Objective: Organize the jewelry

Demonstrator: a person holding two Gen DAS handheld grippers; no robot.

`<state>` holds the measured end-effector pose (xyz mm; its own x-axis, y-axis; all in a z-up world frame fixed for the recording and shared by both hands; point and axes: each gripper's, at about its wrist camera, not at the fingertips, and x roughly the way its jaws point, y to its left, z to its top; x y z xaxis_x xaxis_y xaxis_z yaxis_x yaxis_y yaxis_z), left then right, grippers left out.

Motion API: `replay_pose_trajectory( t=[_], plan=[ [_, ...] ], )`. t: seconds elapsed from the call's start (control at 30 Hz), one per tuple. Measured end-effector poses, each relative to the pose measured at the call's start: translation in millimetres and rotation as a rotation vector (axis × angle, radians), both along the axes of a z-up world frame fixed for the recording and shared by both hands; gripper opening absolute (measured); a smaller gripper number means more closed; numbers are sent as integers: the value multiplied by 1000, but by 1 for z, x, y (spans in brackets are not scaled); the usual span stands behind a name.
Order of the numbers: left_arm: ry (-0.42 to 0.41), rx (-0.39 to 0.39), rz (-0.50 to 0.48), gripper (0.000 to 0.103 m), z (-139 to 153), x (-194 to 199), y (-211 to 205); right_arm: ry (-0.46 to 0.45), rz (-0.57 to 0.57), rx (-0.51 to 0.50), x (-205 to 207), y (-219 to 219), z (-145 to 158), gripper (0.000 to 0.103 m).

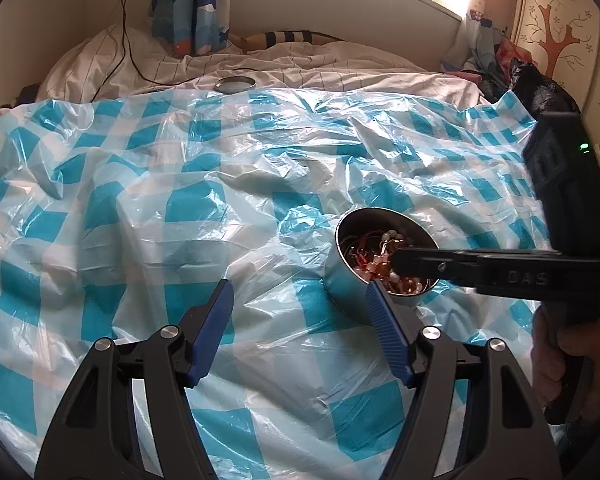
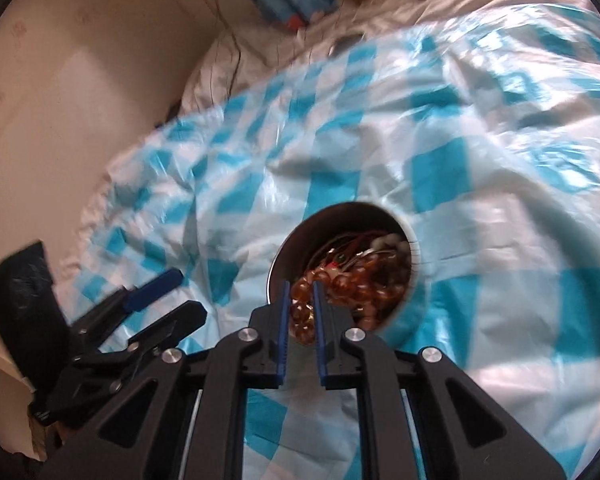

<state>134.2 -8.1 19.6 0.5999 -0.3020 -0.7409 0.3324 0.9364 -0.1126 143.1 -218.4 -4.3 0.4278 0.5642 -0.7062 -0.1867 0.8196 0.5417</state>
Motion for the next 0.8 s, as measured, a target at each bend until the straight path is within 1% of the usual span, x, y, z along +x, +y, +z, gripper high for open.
replay_pose_trajectory(
  t=[0.03, 0.07, 0.13, 0.23, 0.3, 0.37, 0.43, 0.47, 0.5, 0.53, 0.6, 0.67, 0.73, 0.8],
  plan=[
    [2, 0, 2, 66, 0, 1, 1, 0, 4, -17, 1, 3, 1, 16],
    [3, -2, 5, 67, 0, 1, 1, -18, 3, -30, -1, 4, 6, 27],
    [1, -2, 1, 69, 0, 1, 1, -53, -11, -43, -10, -1, 15, 39],
    [-11, 9, -12, 72, 1, -3, -3, -125, -41, -45, -35, -16, 32, 39],
    [-19, 24, -20, 75, 1, -7, -8, -151, -75, -72, -53, -25, 34, 44],
    [-27, 46, -18, 77, -1, -11, -14, -164, -113, -118, -72, -33, 30, 54],
    [-40, 74, -16, 80, 0, -16, -19, -166, -152, -215, -91, -36, 21, 59],
    [-52, 87, -12, 81, 0, -22, -21, -164, -168, -263, -98, -35, 16, 63],
    [-63, 94, -4, 85, 1, -28, -21, -150, -181, -313, -103, -34, 10, 64],
    [-74, 99, 6, 89, 1, -34, -20, -141, -186, -335, -105, -34, 8, 64],
    [-95, 121, 42, 92, -2, -47, -18, -162, -198, -360, -109, -32, 9, 71],
    [-97, 130, 56, 93, -4, -51, -17, -211, -224, -415, -110, -28, 14, 79],
    [-103, 143, 51, 94, -3, -51, -20, -232, -244, -443, -109, -27, 15, 82],
    [-130, 147, 63, 96, 1, -53, -21, -232, -259, -438, -108, -28, 15, 82]
  ],
)
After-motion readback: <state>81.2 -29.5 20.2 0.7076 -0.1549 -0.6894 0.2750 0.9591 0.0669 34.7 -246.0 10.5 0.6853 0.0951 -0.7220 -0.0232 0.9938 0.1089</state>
